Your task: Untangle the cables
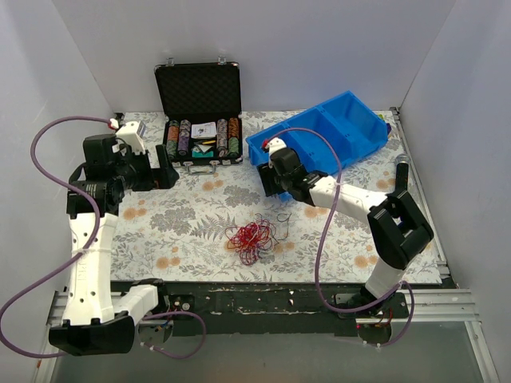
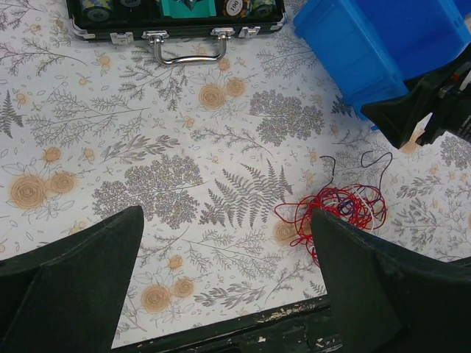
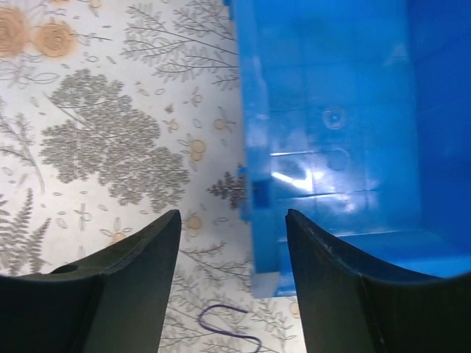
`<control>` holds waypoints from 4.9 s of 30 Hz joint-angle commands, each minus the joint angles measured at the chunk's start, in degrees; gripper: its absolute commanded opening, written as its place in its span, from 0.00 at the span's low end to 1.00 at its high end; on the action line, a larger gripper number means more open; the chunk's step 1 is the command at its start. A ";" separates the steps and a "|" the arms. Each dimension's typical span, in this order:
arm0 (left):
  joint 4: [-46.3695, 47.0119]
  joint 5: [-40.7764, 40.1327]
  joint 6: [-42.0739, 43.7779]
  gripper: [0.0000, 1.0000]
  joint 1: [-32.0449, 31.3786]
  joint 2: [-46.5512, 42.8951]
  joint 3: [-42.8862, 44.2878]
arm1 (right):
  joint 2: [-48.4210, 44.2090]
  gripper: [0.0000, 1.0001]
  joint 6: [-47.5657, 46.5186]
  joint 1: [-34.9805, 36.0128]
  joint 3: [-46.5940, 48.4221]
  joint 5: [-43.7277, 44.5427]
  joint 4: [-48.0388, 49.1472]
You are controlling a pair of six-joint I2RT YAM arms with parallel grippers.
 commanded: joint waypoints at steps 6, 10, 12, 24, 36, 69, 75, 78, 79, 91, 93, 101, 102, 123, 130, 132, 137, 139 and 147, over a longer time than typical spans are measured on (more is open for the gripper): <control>2.07 -0.51 2.76 0.98 0.14 -3.60 -0.61 | 0.72 0.45 6.33 9.60 0.97 8.73 1.33; 2.08 -0.60 3.46 0.98 0.22 -3.87 -1.22 | 3.01 0.39 8.97 12.51 3.60 9.97 0.37; 2.25 -0.77 3.90 0.98 0.14 -4.13 -1.49 | 4.76 0.35 10.12 13.91 5.88 10.93 -1.03; 2.08 -0.77 5.57 0.98 0.22 -5.98 -3.69 | 18.73 0.40 18.29 20.59 28.72 14.54 -8.68; 0.14 0.80 7.50 0.98 0.22 -7.12 -5.35 | 17.10 0.89 14.25 21.74 33.87 21.39 -10.98; 8.40 11.80 17.35 0.80 -0.39 -5.97 -18.45 | -9.48 0.70 16.89 39.32 -4.14 27.89 -7.71; 8.14 10.57 18.93 0.84 -0.39 -10.19 -19.86 | -4.64 0.61 18.29 39.32 -0.17 30.28 -10.62; 6.21 12.58 20.24 0.90 -0.39 -10.38 -19.07 | -4.28 0.47 18.65 39.23 -0.26 30.10 -9.48; 5.77 13.20 20.94 0.90 -0.39 -10.20 -18.72 | -4.37 0.40 18.56 39.32 -0.17 30.10 -9.30; 3.39 31.12 25.35 0.86 -0.65 -8.62 -18.89 | -18.24 0.80 15.21 39.32 -8.06 17.80 -0.34; 3.66 33.49 25.52 0.85 -1.44 -7.48 -19.24 | -22.28 0.81 18.28 39.32 -12.28 17.97 -0.78; 10.67 31.41 18.95 0.84 -16.45 -0.98 -21.61 | -36.09 0.87 30.67 38.62 -26.80 23.41 -3.05; 12.17 30.61 17.45 0.85 -18.65 0.16 -21.88 | -36.27 0.87 31.73 38.36 -27.15 23.94 -4.19; 26.85 22.70 8.30 0.60 -33.96 18.01 -24.78 | -40.85 0.87 40.18 32.64 -31.55 24.83 -7.73; 27.83 20.06 8.38 0.18 -34.93 22.40 -23.99 | -40.05 0.87 39.04 31.68 -31.55 23.69 -3.60; 27.39 18.66 8.56 0.03 -34.93 22.58 -23.20 | -39.97 0.87 38.34 31.15 -31.81 22.28 -1.05; 24.32 17.68 9.26 0.00 -35.02 20.04 -20.39 | -35.85 0.87 36.58 30.01 -30.33 19.03 4.66; 21.43 17.60 9.70 0.00 -35.11 18.55 -18.46 | -32.78 0.87 35.88 29.92 -28.83 18.94 4.32; 10.00 17.07 13.03 0.00 -35.11 11.34 -10.55 | -30.12 0.88 35.61 29.92 -31.27 17.53 6.07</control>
